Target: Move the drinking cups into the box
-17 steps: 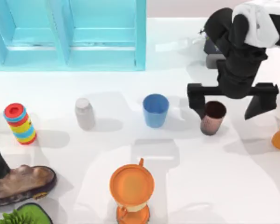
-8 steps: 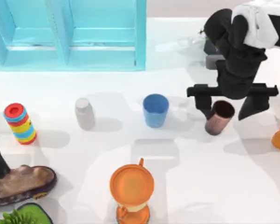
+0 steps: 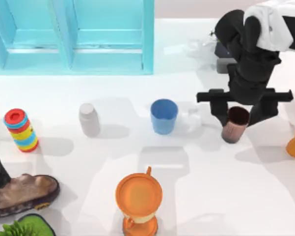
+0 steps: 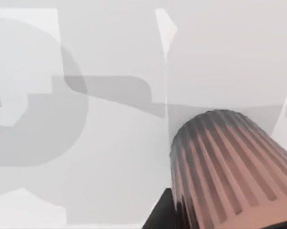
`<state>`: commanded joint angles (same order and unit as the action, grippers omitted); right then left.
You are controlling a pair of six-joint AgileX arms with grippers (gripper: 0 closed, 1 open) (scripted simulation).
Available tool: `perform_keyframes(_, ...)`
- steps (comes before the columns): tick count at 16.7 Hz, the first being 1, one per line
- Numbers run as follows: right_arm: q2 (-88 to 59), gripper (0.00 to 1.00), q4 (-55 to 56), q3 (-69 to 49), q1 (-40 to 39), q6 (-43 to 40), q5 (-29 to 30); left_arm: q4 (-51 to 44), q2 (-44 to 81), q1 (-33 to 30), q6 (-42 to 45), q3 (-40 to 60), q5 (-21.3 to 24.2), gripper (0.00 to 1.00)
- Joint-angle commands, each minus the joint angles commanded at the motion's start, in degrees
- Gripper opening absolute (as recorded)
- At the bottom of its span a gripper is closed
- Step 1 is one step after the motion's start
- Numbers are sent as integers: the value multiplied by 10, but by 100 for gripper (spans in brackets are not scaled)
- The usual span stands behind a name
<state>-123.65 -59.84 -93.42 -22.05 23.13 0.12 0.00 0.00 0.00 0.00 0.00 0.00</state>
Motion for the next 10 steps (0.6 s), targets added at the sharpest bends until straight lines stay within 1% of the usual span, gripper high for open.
perform_keyframes(10,9,0,-9,-9,4,0,2,0,0,0,0,0,0,100)
